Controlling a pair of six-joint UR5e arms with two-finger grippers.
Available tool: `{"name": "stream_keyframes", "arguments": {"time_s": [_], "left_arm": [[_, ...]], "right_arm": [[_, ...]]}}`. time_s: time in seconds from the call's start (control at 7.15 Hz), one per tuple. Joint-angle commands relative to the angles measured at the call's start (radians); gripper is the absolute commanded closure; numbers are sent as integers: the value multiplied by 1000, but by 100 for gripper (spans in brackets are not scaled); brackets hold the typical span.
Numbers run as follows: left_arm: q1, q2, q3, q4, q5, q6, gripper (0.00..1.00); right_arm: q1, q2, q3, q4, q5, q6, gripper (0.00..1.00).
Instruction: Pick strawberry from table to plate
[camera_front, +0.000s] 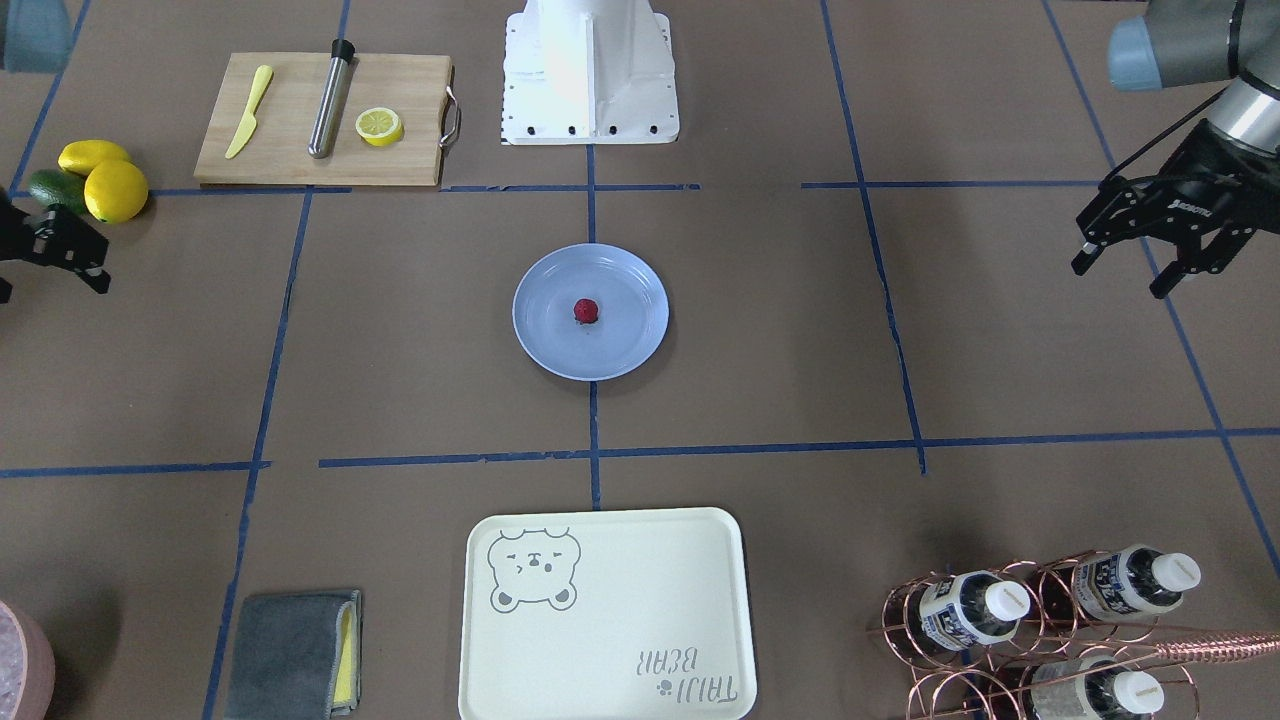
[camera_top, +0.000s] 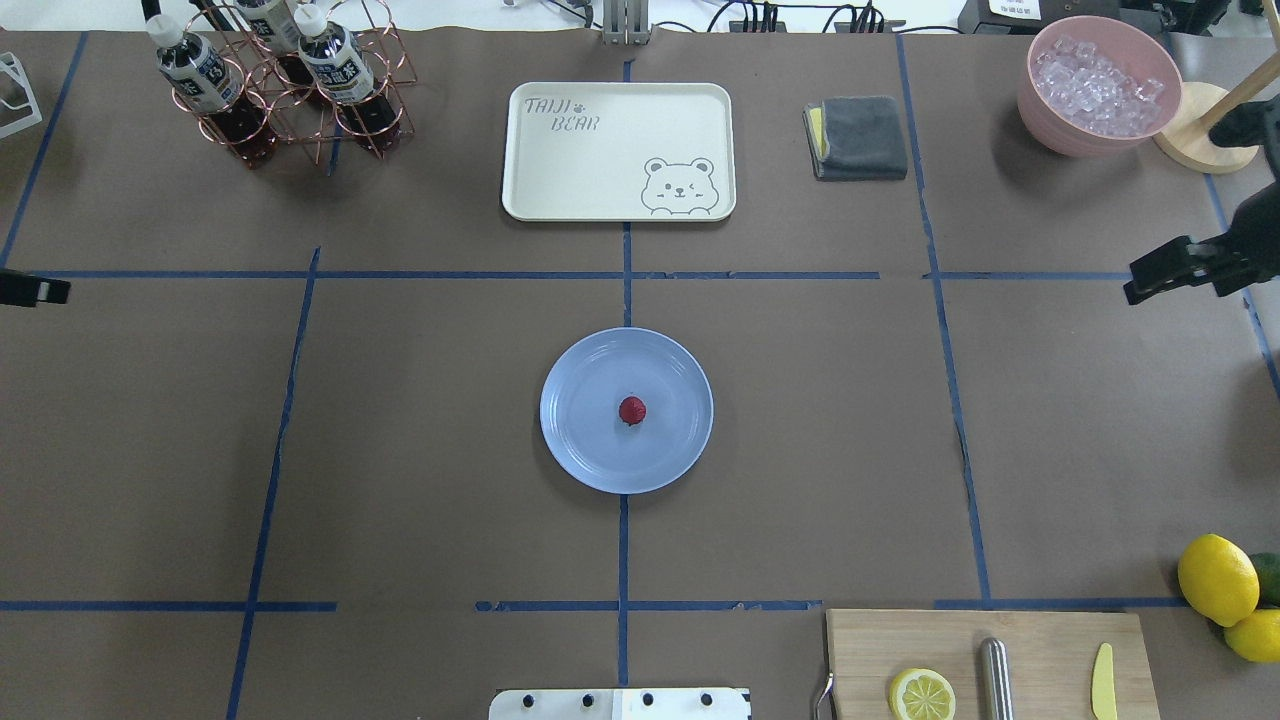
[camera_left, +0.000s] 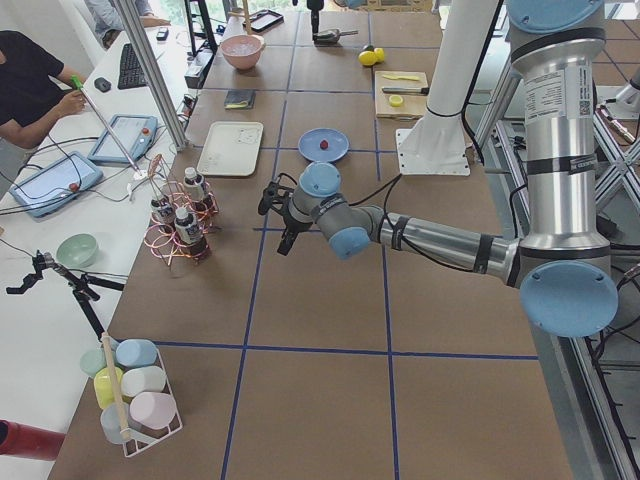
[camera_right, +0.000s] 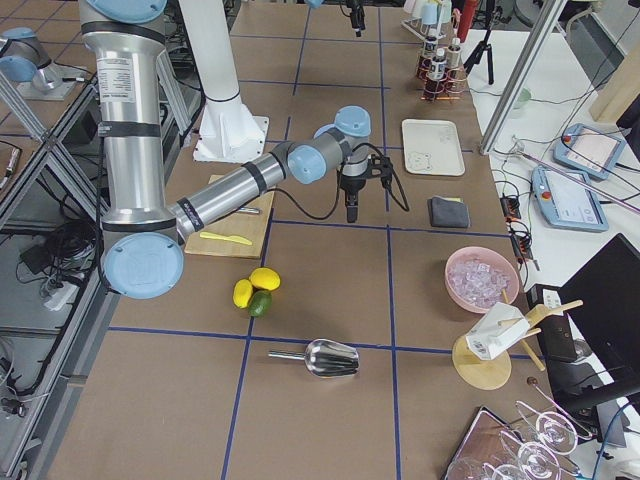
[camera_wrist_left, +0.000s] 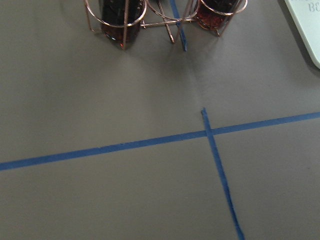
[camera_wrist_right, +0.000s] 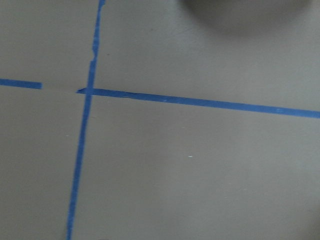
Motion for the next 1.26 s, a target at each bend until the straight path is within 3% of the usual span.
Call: {"name": "stream_keyframes", "arguments": {"time_s": [0.0,0.42,0.56,1.12], "left_arm": [[-222,54,-10,136,-145,388,0],[-271,60,-20,464,-145,497,0],[-290,118,3,532,-146,636,0],[-406,111,-30,781,-146,657,0]], "right_arm": [[182,-7,-111,-3,86,-264,0],[232,-30,-154,-1,115,-380,0],[240,-37,-153,-3,117,-383,0],[238,-83,-144,0,108,-403,0]]}}
